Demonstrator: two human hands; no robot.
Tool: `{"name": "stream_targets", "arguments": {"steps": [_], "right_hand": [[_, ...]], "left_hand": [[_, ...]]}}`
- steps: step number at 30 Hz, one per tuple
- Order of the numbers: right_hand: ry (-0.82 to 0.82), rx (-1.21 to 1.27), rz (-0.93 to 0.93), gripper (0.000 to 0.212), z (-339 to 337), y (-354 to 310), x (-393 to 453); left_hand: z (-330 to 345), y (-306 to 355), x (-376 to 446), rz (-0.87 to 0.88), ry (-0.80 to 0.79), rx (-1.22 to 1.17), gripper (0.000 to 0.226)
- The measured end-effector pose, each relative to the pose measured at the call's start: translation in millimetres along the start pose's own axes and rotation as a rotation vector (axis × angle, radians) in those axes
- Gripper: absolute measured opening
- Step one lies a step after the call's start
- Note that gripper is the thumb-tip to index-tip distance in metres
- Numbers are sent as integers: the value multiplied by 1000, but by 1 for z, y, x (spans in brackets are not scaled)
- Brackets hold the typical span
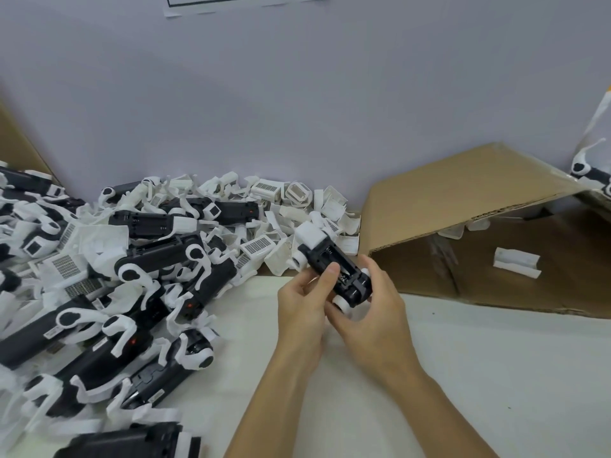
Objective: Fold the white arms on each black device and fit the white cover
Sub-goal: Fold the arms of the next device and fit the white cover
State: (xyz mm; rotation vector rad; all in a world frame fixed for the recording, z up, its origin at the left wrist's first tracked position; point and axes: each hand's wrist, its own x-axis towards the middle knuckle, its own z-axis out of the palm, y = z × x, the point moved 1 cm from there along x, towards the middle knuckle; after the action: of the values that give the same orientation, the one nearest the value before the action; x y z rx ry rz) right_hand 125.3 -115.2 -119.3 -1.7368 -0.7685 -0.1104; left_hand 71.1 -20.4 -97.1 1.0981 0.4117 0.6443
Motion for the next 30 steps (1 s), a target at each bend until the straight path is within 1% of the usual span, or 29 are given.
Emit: {"name": "stream_targets", "arguments": {"steps": [3, 8, 10, 13, 15, 16, 18, 20, 23, 24, 25, 27, 28, 30], "right_hand": [[54, -21, -4, 60, -2, 1, 2], [105, 25, 5, 52, -4, -5, 3], [89, 38, 13, 52, -4, -4, 3], [-12, 65, 24, 57, -1, -1, 4], [-74, 55, 6, 66, 0, -1, 3], [-81, 28, -26, 67, 0, -2, 2], [-24, 7, -101, 64, -1, -5, 2], [69, 64, -124, 66, -4, -7, 4], [134, 188, -75, 81, -6, -13, 4], [153, 216, -50, 81, -6, -14, 4], [179, 228, -34, 78, -7, -14, 4], [238, 219, -24, 68, -9, -13, 5], [260, 212, -25, 64, -11, -12, 6], [292, 207, -24, 57, -11, -12, 7]], "left_hand": [[1, 1, -1, 18, -15, 28, 17], [0, 2, -1, 39, -33, 44, 20], [-1, 3, -2, 51, -36, 45, 20], [-2, 4, -3, 98, -42, 67, 16], [-1, 5, -3, 145, -45, 108, 21], [-1, 5, -3, 169, -44, 126, 25], [0, 7, -2, 218, -53, 167, 30], [0, 6, -2, 269, -89, 238, 37], [0, 1, -6, 328, -164, 402, 56], [1, -1, -7, 353, -174, 483, 57], [1, -3, -7, 384, -179, 570, 53], [2, -5, -8, 459, -179, 694, 38], [2, -4, -9, 493, -179, 722, 35], [3, -2, -10, 524, -186, 742, 36]]}}
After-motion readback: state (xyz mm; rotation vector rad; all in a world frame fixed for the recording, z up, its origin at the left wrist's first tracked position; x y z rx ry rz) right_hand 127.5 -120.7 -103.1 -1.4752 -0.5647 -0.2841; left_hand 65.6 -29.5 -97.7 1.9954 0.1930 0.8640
